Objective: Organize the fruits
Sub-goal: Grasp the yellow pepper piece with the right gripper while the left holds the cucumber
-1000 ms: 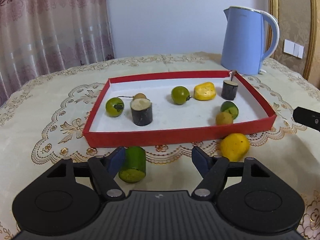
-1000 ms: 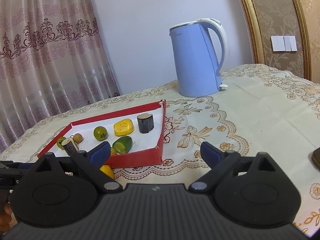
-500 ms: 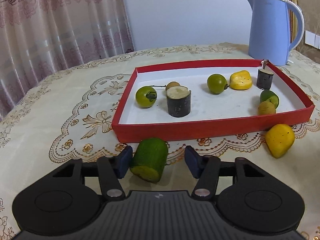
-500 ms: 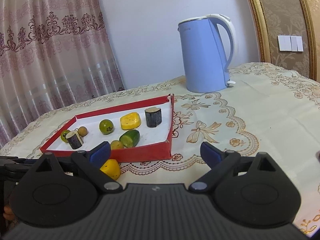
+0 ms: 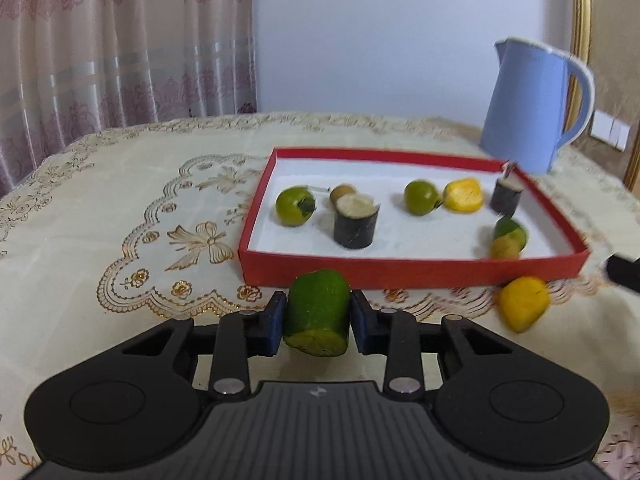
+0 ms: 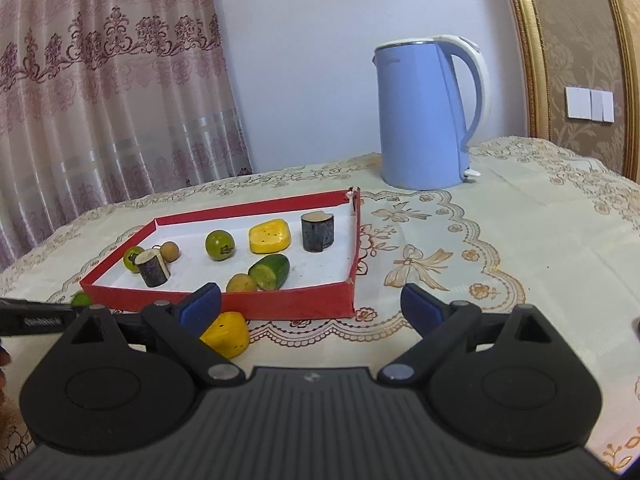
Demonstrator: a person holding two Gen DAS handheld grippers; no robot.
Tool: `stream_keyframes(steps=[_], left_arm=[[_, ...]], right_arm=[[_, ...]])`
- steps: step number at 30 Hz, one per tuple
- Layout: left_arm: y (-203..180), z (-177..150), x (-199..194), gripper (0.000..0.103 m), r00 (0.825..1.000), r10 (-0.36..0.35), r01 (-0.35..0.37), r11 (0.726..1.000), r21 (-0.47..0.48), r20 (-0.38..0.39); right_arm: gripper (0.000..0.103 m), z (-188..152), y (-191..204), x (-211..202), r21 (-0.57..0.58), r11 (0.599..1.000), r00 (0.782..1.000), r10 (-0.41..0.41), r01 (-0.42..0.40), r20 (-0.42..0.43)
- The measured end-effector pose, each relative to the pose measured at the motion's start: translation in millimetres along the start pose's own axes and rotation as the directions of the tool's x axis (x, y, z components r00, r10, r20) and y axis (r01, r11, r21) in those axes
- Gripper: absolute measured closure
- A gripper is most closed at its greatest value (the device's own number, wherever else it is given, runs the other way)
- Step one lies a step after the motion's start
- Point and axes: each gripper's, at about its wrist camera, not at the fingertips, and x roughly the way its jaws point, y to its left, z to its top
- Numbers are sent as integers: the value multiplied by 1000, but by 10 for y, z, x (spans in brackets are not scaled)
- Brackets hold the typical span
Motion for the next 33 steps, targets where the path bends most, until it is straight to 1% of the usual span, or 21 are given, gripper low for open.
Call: stream_keyframes(steps=[3,6,9,11,14,18,20,24,27,28,30,31,32,33], left_arm=[[-14,27,-113,70,1000,-13,14,1000,-10,19],[-28,31,-183,70,1000,-21,22,1000,-19,22],[-48,22,-239,70,999,-34,35,999,-22,31],[-71,16,-259,70,999,-23,24,1000,-10,41],[-94,1,-247,70,999,-3,3,1000,5,36],[-78,-15,-232,70,1000,-14,14,1000,1,19],[-66,-22,-244,70,1000,-13,13,1000,-1,18],[-46,-24,-257,70,1000,-12,12,1000,2,19],[-35,-25,-254,70,1000,-8,8,1000,1,15],[-30,-27,-247,70,1000,-7,7,1000,1,12],[-21,-31,-232,70,1000,-6,6,1000,-1,5],[-19,-33,-221,70,1000,-5,5,1000,-2,0],[-15,-36,-210,70,1000,-6,6,1000,-4,-6],[-9,-42,-199,70,1000,-6,6,1000,-8,-12]], right_arm=[[10,-5,68,14,-32,999,1000,13,-13,-14],[11,-30,177,48,-78,997,999,19,-22,-49],[14,-49,259,108,-91,995,996,36,-44,-83],[14,-54,311,161,-91,994,993,53,-63,-106],[15,-66,430,265,-125,990,989,53,-70,-139],[17,-80,600,415,-171,981,982,58,-89,-182],[27,-76,662,493,-191,978,978,50,-89,-202],[32,-82,718,598,-213,974,971,32,-83,-236],[42,-99,741,646,-223,971,965,28,-89,-262],[43,-104,745,654,-227,970,964,28,-91,-266],[48,-99,748,657,-230,969,964,29,-93,-265],[54,-94,749,661,-230,969,964,28,-91,-264],[62,-88,752,668,-232,969,965,22,-85,-260],[62,-82,747,665,-232,969,965,24,-86,-259]])
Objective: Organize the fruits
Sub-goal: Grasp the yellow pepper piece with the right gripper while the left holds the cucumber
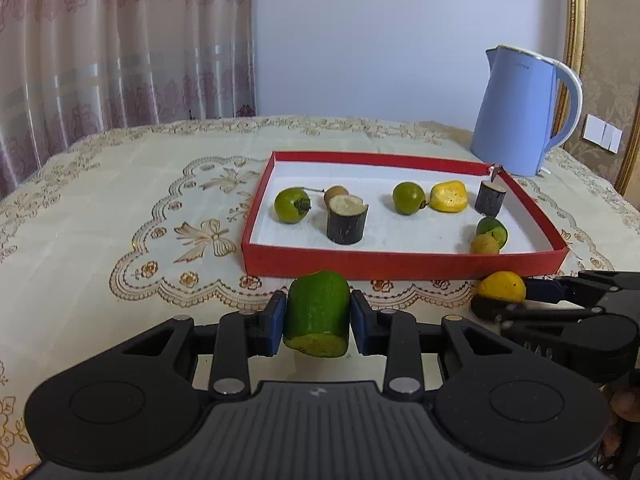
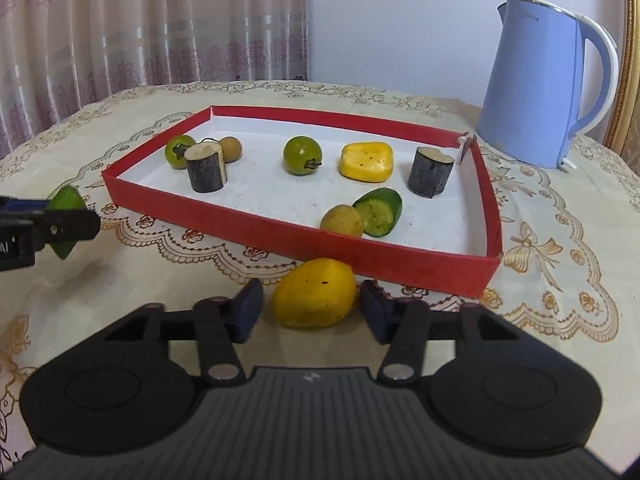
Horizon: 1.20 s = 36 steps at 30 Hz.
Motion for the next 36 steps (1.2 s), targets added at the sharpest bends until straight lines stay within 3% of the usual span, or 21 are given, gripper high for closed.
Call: stream_keyframes(steps=[10,16,25,26,27,29,36], left_arm=[[23,-1,51,70,999,40,-40,999,-1,-21],[-46,23,6,70,998,68,-69,997,25,7],[18,-66,14,69,999,50,-50,997,60,-1],[61,-90,16,62,999,48,-47,997,60,-3],[112,-110,2,47,999,41,-41,998,54,5],[185,-139,-19,34,999,42,-43,998,50,17],[220,-218,-79,34,998,-46,42,993,107,34]], right_arm=[[63,-46,3,-199,-9,1000,999,5,-5,45],[63,-43,-54,-458,-3,1000,994,12,-11,109],[63,-5,-158,-654,17,1000,986,12,-15,169],[63,-13,-176,-655,22,1000,985,11,-15,170],[63,-17,-190,-644,30,999,986,12,-17,169],[63,-23,-210,-625,44,999,985,14,-22,169],[63,-16,-176,-567,37,999,985,33,-40,168]])
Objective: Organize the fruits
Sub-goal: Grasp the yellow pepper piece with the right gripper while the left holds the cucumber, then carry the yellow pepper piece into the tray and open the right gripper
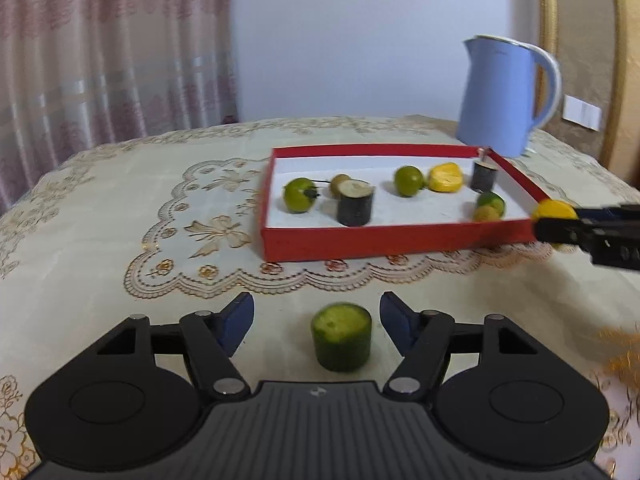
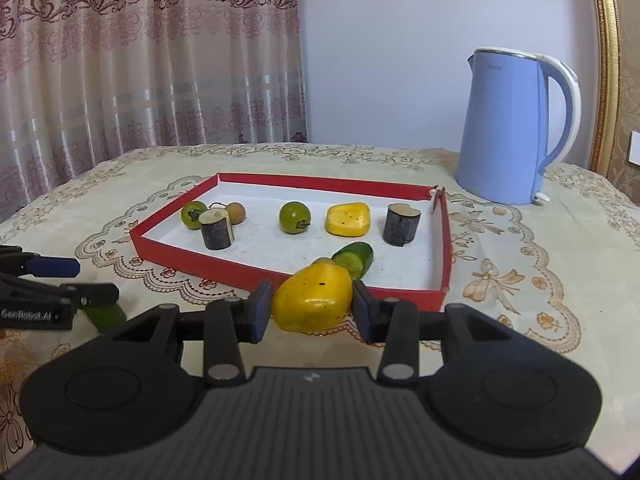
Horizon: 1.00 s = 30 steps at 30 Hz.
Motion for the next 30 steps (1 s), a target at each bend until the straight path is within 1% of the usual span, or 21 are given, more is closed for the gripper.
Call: stream_keyframes(steps=[4,5,6,7,8,9,11,13,17,21,24,27,30], left_arm=[[-166,-51,55,34,1000,31,-31,995,92,1],[-211,-53,78,36,999,37,-36,993,109,1],[-235,-57,95,47,999,38,-38,992,118,-2],[-258,-55,132,54,999,36,-34,992,124,-17],[-257,-58,158,65,999,28,-24,992,121,-34],[-252,-64,184,68,998,31,-26,993,114,-48],[-226,-73,186,68,998,23,-17,995,102,-55],[-179,-74,166,69,998,6,-2,998,69,-57],[-114,-65,104,71,999,-25,25,1000,14,-40],[-107,-38,56,71,1000,-17,17,1000,0,-17],[-88,4,-10,71,1000,-22,23,1000,-21,15],[-88,39,-81,71,999,-28,28,999,-19,45],[-107,62,-113,71,998,-22,23,1000,-9,55]], right_arm=[[63,-17,-10,34,17,1000,1000,9,-9,-5],[63,-24,-9,43,17,1000,1000,8,-8,-7],[63,-31,-11,51,18,1000,1000,9,-9,-9],[63,-38,-15,56,20,1000,1000,11,-11,-11],[63,-42,-19,53,21,1000,1000,13,-13,-12],[63,-45,-17,54,21,1000,1000,14,-14,-12],[63,-45,-22,52,22,1000,1000,16,-15,-11],[63,-45,-29,51,24,1000,1000,17,-17,-8],[63,-40,-38,52,31,999,1000,26,-25,-4],[63,-31,-45,41,36,999,999,32,-32,1],[63,-16,-56,35,40,999,999,35,-35,6],[63,6,-60,40,40,999,999,32,-33,13],[63,46,-57,67,38,998,999,41,-41,17]])
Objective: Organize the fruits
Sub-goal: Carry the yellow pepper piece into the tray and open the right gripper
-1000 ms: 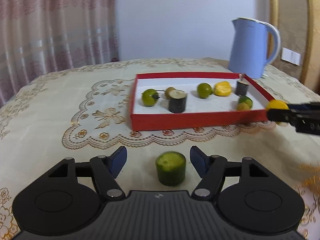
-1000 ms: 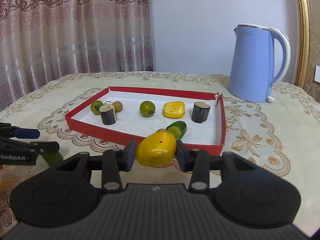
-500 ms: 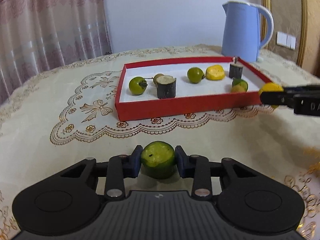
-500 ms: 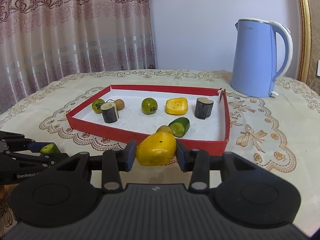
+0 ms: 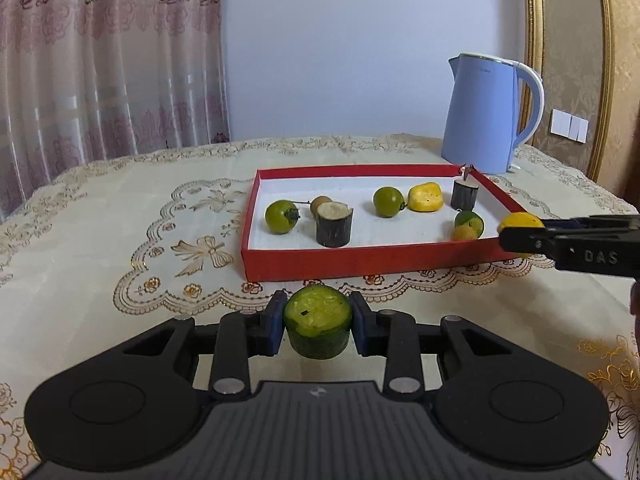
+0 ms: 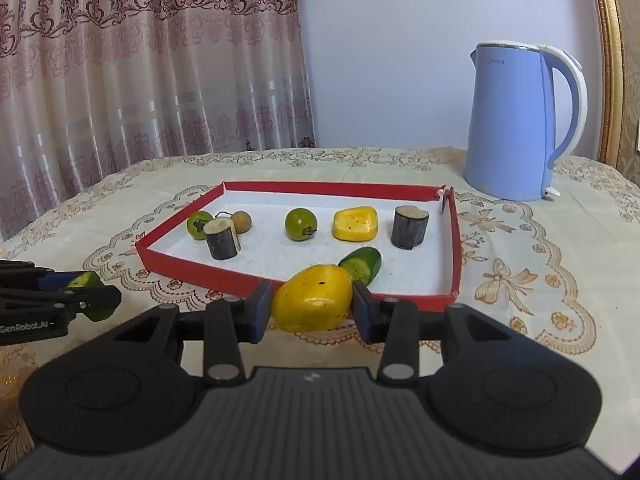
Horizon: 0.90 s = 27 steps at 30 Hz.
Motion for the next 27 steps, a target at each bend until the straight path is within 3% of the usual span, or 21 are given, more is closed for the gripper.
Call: stream_keyframes(steps=[10,16,27], left_arm=[[-92,-15,-10,71,1000,-10,10,1000,17,0],[-133,-29,2,71,1000,-16,16,1000,26,-13],[-174,-6,102,71,997,54,-52,998,30,-48]], right_arm=[[63,396,-60,424,-3,999,999,39,-39,-12],[63,605,-29,723,-27,1000,1000,11,-11,-16],[63,558,-274,1047,78,995,998,-57,56,12]])
